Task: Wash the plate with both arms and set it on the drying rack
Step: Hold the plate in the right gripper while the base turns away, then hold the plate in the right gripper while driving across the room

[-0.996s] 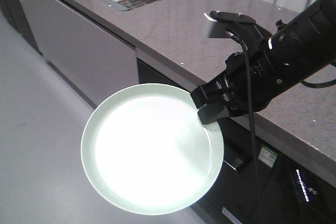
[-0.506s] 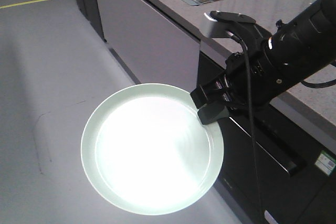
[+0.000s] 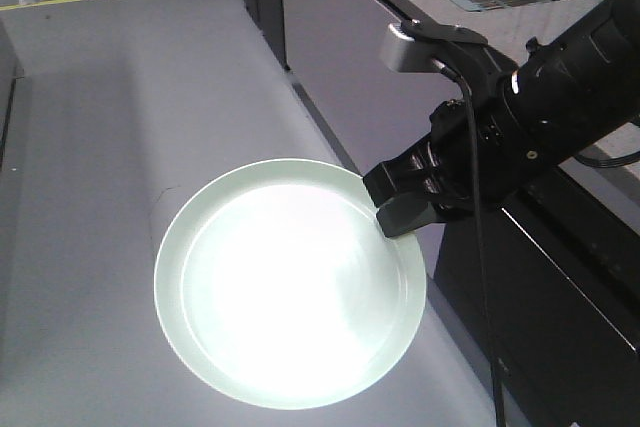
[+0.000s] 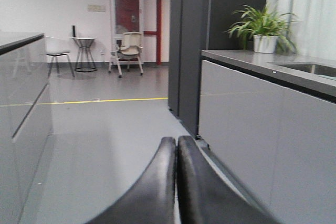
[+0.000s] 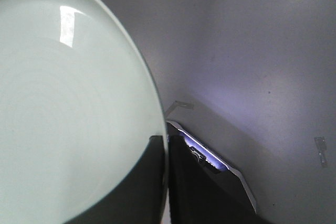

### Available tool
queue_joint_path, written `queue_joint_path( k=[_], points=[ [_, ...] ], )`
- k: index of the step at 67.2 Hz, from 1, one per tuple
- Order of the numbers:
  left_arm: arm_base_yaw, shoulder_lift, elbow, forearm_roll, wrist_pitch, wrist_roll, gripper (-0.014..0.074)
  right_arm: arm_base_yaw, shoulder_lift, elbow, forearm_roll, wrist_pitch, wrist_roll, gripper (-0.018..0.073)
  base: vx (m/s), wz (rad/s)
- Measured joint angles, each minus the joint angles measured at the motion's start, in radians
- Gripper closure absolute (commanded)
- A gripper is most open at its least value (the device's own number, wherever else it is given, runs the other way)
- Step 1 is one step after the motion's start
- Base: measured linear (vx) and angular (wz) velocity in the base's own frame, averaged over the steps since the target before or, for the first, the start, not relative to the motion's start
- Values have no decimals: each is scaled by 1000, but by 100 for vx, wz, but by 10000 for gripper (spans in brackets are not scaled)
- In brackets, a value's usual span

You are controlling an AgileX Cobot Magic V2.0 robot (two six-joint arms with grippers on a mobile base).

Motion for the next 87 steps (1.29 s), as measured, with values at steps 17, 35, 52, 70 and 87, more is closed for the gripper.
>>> queue_joint_path(
  k=[17,35,52,70,87],
  points=[
    [0,0,0,0,0,0,603,0,0,0,0,0,0,564,-3,33],
    [0,0,0,0,0,0,603,0,0,0,2,0,0,564,0,29],
    [0,0,0,0,0,0,603,0,0,0,2,0,0,564,4,14],
    [0,0,0,0,0,0,603,0,0,0,2,0,0,564,7,15],
    [0,0,0,0,0,0,603,0,0,0,2,1,0,564,8,13]
  ],
)
